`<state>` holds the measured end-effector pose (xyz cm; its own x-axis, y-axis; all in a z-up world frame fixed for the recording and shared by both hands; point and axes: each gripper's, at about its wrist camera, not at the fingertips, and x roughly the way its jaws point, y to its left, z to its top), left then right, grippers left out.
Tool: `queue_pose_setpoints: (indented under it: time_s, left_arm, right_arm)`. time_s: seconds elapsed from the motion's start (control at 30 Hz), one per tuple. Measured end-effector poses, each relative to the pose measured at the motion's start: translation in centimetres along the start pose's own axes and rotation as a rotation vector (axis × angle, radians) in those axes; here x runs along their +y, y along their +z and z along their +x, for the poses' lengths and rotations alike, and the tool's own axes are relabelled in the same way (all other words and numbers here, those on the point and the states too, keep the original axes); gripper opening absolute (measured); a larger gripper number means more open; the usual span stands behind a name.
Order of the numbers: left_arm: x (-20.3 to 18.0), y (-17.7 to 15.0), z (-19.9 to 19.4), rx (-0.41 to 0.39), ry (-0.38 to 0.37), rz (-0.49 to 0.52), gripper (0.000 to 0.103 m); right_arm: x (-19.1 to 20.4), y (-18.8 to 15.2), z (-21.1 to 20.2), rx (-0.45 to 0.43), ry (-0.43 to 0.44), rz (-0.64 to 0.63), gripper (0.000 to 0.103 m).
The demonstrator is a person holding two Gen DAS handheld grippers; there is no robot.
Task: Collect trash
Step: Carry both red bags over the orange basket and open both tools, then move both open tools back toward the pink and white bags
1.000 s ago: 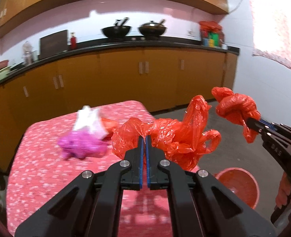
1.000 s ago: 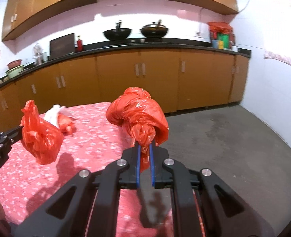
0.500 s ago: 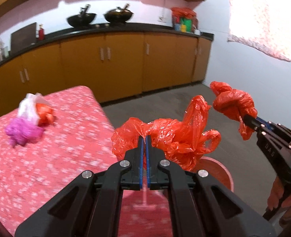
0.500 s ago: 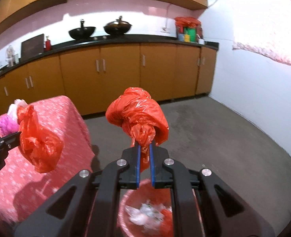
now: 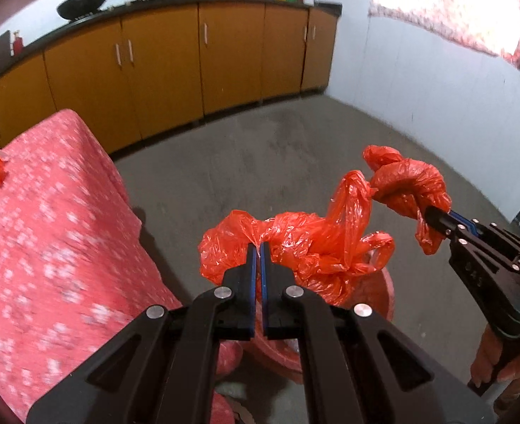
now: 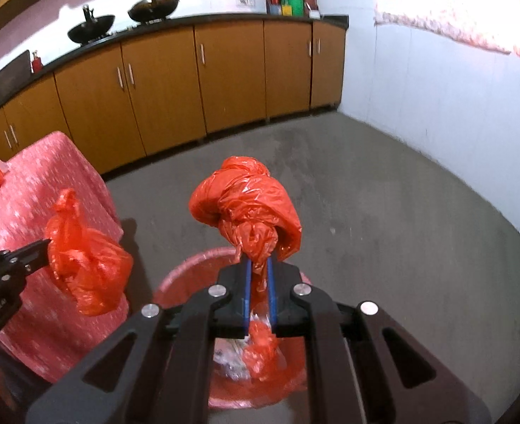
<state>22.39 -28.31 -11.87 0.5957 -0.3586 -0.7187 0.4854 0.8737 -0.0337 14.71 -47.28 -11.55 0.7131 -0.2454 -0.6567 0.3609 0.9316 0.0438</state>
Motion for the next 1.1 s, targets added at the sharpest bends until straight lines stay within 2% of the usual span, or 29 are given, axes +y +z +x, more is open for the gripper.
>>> queue_pose_setpoints:
  time_s: [0.3, 0.43, 0.53, 0.63, 0.87, 0.93, 1.0, 1.1]
  left_arm:
    - [-2.4, -0.7, 4.2, 0.072, -0.022, 0.056, 0.002]
    - [-2.4, -0.3, 5.6, 0.093, -0.034, 0.064, 0.003]
    - [-1.8, -0.4, 6.1, 0.107, -0.039, 0.047, 0.009]
    - [-1.4, -0.3, 6.3, 0.111, -0.037, 0.023, 0.018]
    - [0.5, 0.8, 3.8, 0.057, -0.032, -0.057, 0.019]
    - [1.2, 1.2, 2.4, 0.026, -0.025, -0.074, 0.023]
    - [2.3, 1.5, 0.9, -0.003, -0.007, -0.091, 0.032]
    - [4.2, 1.9, -1.1, -0.037, 0.019, -0.117, 0.032]
  right_arm:
    - [-1.1, -2.4, 3.5, 0.088, 0.018, 0.039, 0.009]
    - [-0.5, -2.4, 4.8, 0.11, 0.035, 0.033, 0.014]
    - [-0.4, -2.2, 5.2, 0.118, 0.042, 0.033, 0.021]
    - [-0.5, -2.3, 5.3, 0.121, 0.041, 0.037, 0.023]
    - [0.0, -1.9, 4.2, 0.097, 0.029, 0.015, 0.023]
    - [0.6, -1.3, 3.6, 0.086, 0.038, 0.008, 0.025]
    - [0.8, -1.0, 2.9, 0.07, 0.049, -0.001, 0.027]
    - [2.4, 0.3, 2.1, 0.046, 0.073, -0.024, 0.029]
